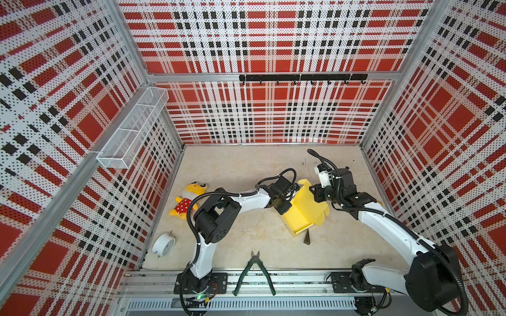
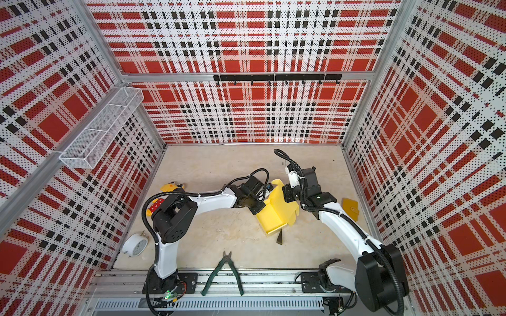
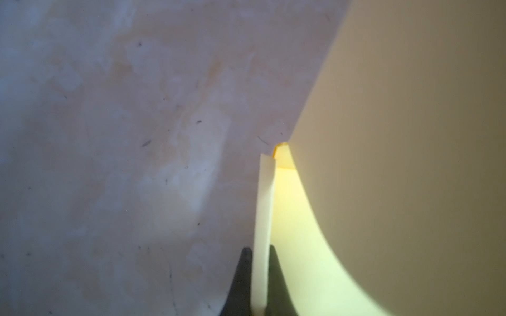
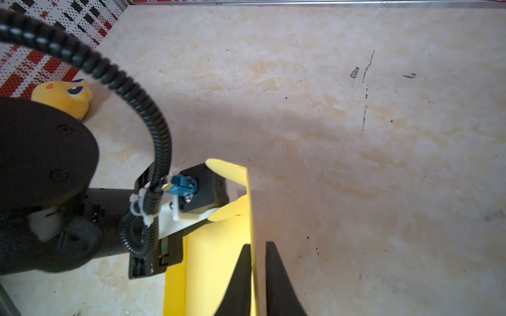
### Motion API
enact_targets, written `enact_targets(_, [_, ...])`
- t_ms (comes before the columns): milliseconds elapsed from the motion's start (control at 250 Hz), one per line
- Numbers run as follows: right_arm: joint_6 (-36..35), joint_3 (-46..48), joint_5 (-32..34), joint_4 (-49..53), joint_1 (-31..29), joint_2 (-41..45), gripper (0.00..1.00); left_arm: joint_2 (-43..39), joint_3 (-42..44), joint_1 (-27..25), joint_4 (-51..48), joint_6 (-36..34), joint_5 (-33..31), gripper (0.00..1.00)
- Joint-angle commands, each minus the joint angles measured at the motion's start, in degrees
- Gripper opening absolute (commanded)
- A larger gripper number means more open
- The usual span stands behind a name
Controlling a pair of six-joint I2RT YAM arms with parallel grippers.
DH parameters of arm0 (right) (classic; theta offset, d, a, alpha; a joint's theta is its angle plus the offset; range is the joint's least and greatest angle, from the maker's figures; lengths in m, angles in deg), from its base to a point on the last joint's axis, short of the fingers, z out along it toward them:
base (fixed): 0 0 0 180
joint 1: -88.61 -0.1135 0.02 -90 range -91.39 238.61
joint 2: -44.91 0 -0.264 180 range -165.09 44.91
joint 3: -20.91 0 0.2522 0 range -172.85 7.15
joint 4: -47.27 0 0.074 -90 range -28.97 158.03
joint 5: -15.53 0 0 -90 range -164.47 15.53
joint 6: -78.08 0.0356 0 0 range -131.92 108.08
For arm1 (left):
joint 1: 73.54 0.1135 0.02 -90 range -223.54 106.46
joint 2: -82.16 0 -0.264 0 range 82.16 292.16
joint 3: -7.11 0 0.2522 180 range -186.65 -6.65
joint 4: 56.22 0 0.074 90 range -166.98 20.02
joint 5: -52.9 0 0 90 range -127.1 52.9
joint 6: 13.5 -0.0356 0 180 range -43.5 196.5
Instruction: Fold the paper box
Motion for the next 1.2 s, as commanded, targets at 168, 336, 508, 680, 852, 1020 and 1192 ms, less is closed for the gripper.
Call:
enact_targets(168, [1.56, 0.24, -1.80, -1.89, 0.30, 2.83, 0.13, 1.57, 0.93, -0.60, -5.31, -1.44, -3.26, 0.00])
enact_targets(336, [2.62, 0.63, -2.90, -2.71, 0.26, 1.74, 0.14, -0.21, 0.83, -0.65, -5.31, -1.36, -4.45, 0.23])
enact_targets(508, [3.25, 1.23, -2.99, -2.78, 0.05, 1.33, 0.19, -2.44, 0.90, -0.41, -5.78, -1.56, -5.65, 0.45])
enact_targets(680, [3.52, 1.55, -2.60, -2.62, -0.22, 2.26, 0.24, -4.64, 1.83, 0.82, -5.75, -0.82, -4.90, 0.48])
enact_targets(852, [3.69, 1.37, -1.83, -2.53, -1.99, 3.09, 0.30, -7.51, 2.40, 2.14, -5.88, 0.47, 0.05, 0.60])
enact_targets(1020, [4.03, 2.03, -0.94, -3.12, -4.67, 2.84, 0.38, -9.45, 2.60, 4.57, -5.52, 2.86, 6.18, 0.69])
enact_targets(1192, [3.56, 2.36, -0.37, -3.43, -6.36, 2.22, 0.37, -13.84, 4.53, 7.87, -4.37, 4.44, 11.30, 0.71])
